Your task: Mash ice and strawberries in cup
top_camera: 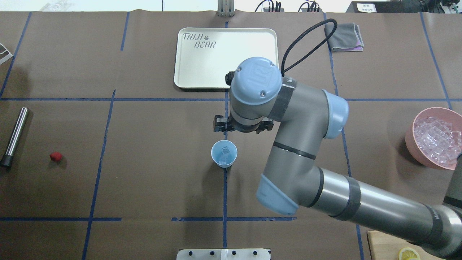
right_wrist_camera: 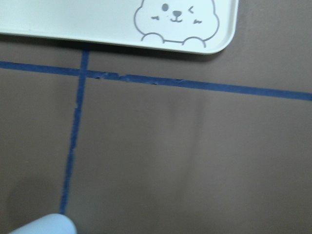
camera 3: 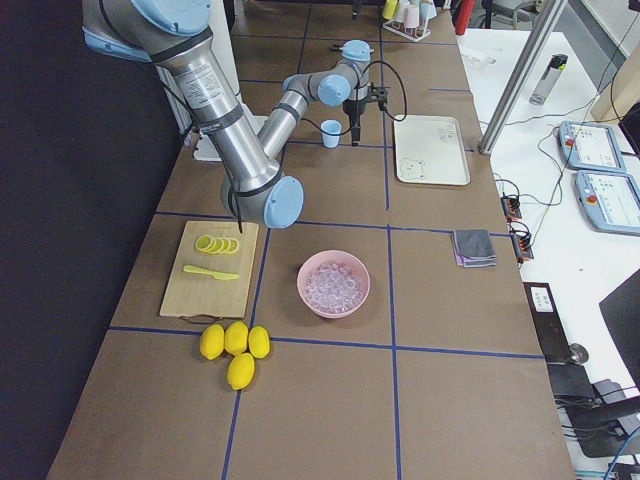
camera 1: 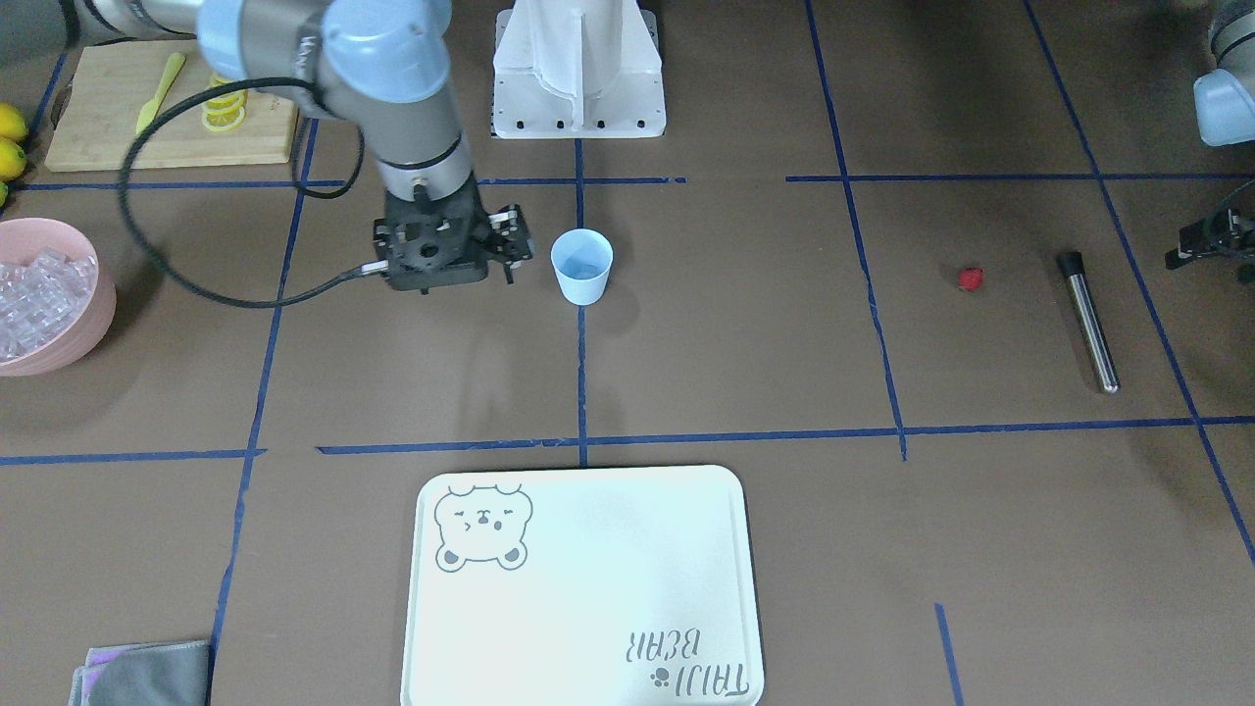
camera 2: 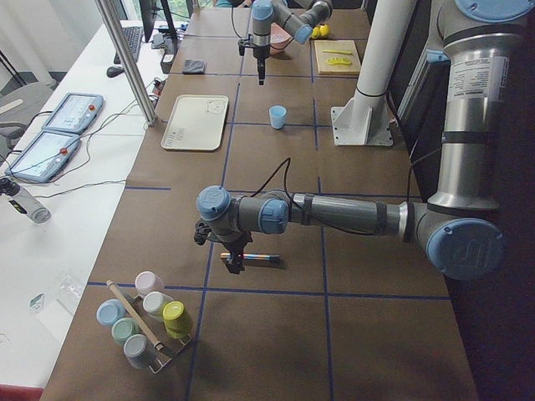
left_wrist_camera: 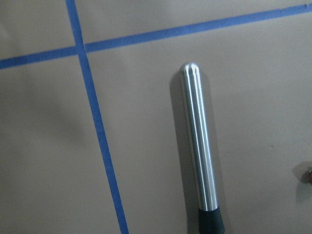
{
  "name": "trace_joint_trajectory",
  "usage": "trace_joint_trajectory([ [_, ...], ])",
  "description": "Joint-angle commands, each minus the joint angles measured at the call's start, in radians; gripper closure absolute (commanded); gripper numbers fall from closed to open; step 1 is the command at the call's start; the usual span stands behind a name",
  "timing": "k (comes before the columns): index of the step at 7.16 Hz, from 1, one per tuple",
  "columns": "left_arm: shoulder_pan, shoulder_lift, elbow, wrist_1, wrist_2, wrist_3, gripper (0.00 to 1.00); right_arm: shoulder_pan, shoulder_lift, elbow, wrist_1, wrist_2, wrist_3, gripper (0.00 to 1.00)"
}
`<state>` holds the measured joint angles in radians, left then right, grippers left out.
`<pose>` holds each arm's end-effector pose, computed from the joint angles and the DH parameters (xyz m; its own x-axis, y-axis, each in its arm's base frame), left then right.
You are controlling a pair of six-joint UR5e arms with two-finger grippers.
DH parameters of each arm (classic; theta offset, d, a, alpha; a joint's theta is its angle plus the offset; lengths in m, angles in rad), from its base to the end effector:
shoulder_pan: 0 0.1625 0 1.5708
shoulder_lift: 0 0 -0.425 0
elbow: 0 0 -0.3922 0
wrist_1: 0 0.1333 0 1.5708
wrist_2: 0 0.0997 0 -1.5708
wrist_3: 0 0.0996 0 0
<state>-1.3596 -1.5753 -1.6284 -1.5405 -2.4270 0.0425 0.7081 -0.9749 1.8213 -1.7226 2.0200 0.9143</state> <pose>0.0470 -0.4963 0.6252 0.6262 0.2022 -0.7529 -0.2364 0.9696 0.0639 -0.4219 -0.4797 0.2256 0.6910 -0.1321 0.7107 0.0594 0.9902 0.1264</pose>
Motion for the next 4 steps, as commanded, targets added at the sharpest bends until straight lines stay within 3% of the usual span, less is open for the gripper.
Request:
trace_joint_trajectory([
  [1,0.0,-0.008,-0.008,-0.007,0.002,0.0,0.0,0.179,-0.172,0.053,-0.002,0.113,-0.327,0.01],
  [2,-0.001,-0.029,-0.005,-0.007,0.005,0.002,0.0,0.283,-0.254,0.052,-0.002,0.208,-0.45,0.01],
  [4,-0.001,-0.031,-0.014,-0.009,0.003,0.002,0.0,0.475,-0.391,0.038,-0.002,0.243,-0.658,0.01],
])
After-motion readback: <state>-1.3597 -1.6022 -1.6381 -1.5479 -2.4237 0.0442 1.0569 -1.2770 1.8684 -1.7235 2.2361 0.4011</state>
